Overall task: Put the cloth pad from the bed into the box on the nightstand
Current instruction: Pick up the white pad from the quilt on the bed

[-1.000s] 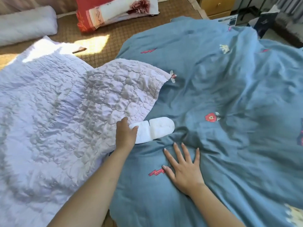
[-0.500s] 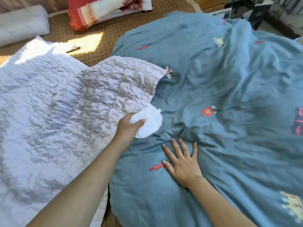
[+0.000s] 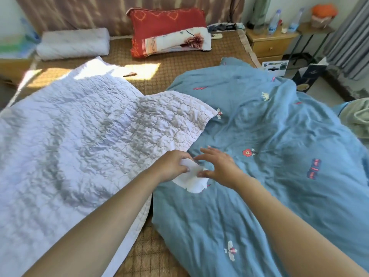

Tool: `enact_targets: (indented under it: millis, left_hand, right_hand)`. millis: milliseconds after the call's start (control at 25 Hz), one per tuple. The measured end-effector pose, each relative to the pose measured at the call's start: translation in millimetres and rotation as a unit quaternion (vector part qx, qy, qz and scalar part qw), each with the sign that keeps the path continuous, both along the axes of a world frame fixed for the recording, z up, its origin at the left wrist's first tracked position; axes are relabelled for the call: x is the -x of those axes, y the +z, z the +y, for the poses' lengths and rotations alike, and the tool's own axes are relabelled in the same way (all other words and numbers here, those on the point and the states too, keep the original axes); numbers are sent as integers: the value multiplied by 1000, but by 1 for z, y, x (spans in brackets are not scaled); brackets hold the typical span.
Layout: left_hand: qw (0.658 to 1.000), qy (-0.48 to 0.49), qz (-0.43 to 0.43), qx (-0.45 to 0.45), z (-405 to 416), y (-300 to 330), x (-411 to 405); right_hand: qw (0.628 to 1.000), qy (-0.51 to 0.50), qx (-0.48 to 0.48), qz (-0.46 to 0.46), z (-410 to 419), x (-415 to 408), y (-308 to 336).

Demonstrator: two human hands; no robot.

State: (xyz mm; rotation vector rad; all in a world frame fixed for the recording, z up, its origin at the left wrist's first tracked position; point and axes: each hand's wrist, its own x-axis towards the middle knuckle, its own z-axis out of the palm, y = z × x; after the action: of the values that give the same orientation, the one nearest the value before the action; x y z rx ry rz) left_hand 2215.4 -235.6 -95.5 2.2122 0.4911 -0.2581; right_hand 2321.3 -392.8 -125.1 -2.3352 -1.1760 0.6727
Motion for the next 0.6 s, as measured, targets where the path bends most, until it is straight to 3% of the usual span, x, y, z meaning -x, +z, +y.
enact_targets:
  millis: [80,240,400,600]
  left_hand:
    - [999,33,-26,13,-6,35,30]
    - [986,143,-66,48,-23,98,117]
    - [949,279,-101,111,-33,122,212]
    - [889,397,-164,158,-40,153,357]
  right_hand:
    - [999,2,4,40,-1,20,30]
    - [963,-1,-68,259,-12,85,83]
    - [944,41,-110,310,-17,155,111]
    - [917,85,-72,383,-2,257,136]
